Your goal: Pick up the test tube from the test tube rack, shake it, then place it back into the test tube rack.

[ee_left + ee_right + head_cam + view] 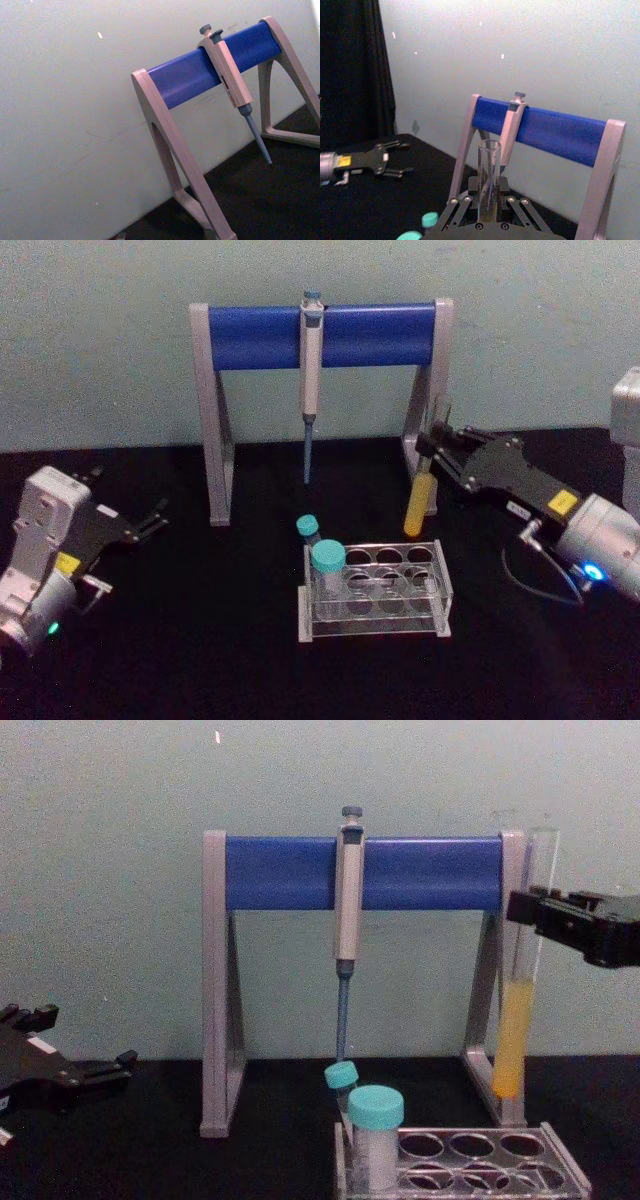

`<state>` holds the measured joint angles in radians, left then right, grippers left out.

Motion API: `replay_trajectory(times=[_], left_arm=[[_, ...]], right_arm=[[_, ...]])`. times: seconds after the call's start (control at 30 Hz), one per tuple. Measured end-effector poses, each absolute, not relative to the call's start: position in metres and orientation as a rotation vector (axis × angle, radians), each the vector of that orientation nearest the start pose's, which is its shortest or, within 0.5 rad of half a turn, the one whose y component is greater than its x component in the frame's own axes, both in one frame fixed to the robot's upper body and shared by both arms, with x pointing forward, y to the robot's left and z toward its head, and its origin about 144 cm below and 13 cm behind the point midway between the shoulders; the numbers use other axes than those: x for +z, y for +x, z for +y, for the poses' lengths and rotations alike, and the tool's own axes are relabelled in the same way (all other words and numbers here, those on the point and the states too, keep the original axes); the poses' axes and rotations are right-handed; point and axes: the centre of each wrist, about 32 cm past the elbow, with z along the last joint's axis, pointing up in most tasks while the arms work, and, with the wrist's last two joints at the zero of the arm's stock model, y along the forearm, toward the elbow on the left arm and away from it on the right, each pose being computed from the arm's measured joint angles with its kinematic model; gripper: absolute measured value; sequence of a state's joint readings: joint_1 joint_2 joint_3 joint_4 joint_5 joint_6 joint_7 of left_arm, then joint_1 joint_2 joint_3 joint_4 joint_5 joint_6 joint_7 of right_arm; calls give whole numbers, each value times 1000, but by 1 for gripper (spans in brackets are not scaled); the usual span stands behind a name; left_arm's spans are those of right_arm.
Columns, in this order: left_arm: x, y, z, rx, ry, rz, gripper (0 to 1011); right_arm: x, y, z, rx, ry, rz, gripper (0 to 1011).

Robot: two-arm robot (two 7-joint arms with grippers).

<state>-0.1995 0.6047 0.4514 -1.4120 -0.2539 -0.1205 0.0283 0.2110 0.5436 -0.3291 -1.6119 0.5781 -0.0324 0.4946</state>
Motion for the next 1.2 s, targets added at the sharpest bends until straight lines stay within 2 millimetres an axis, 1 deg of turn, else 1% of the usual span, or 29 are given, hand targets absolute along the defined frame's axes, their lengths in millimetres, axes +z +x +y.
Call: replay_trajectory(times=[0.2,0.3,0.43,0.6,0.8,1.03,1.2], left_arm=[[1140,489,310,1248,304,-285,1001],[1140,489,310,1248,304,-285,1001],[1140,489,310,1248,304,-285,1001],[1140,489,310,1248,304,-285,1001],[1140,489,310,1248,304,-285,1001],[1140,489,310,1248,304,-285,1001],[1140,489,310,1248,304,-285,1001]], right_arm=[[1213,479,-284,-738,45,-69,234],[1212,474,-278,-701,47,-60,234],[1210,476,-270,-658,62,-49,234],[1208,485,-259,-628,81,-45,234],[1210,507,-250,-624,107,-53,234],[1213,525,-252,-668,106,-75,234],[1214,530,-257,-705,102,-79,234]])
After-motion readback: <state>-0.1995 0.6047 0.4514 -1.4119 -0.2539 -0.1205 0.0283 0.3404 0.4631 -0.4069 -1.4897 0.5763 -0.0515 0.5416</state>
